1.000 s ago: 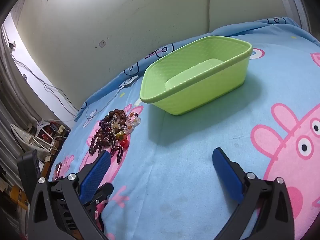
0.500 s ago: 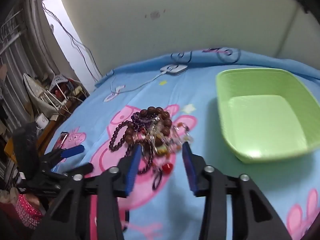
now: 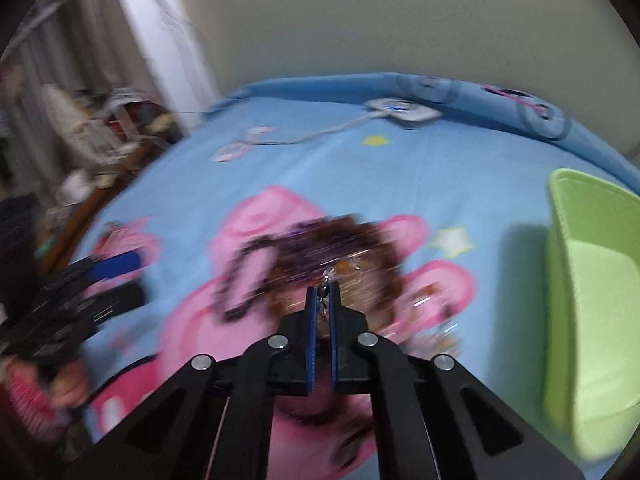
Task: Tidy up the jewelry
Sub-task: 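Reach both tools into the jewelry pile and grip the brown bead bracelet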
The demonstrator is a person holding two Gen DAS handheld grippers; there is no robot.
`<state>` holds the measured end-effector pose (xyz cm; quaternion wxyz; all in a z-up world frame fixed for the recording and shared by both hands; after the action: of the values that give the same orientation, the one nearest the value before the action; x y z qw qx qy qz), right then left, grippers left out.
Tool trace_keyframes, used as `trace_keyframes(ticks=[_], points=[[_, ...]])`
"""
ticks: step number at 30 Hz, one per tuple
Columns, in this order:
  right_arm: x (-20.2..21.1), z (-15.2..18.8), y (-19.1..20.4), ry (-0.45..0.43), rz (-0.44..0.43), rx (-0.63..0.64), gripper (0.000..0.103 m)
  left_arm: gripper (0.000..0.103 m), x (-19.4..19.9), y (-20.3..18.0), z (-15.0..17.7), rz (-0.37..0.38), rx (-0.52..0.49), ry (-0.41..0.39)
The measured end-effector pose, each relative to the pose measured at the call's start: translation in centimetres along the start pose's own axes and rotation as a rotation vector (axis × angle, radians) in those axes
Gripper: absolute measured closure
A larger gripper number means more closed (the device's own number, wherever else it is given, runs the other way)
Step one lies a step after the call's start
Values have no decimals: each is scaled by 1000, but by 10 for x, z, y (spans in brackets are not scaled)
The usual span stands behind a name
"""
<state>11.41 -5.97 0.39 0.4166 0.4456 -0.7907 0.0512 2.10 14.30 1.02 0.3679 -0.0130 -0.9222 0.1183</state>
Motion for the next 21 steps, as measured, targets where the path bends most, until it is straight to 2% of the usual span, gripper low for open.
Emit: trace_keyframes(ticks=[3,8,11,15,17,18,20,21], points=[[23,24,30,14,-98,82,103,36,0,-1,-5,25,-6,-4],[38,66,58,89,-210,144,103,37,-4,-9,-12,63,-13,-2],[36,80,55,110,-183,155,103,37,-10,-12,-14,72,-18,9],[37,74,38,76,-151,136,103,36,-16,-15,-19,97,-25,24],[45,63,27,19,-128,121,103,36,-18,-17,-26,111,-39,23],[50,54,19,-15,-110,99,101,36,-20,-21,-32,120,-57,21],[54,41,7,-58,-95,63,89,36,-25,-28,-41,137,-88,21],[54,30,-2,-88,-64,41,88,36,-32,-34,-48,149,-109,22]])
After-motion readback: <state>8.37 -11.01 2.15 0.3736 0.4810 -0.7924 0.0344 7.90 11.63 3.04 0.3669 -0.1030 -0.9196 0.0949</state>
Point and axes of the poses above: each gripper's, at about its wrist camera, not at the fingertips, and x roughly against the way its jaws point, y to its left, z to its underside, the point moved 4 cm from there along -x, roughly the way its jaws point
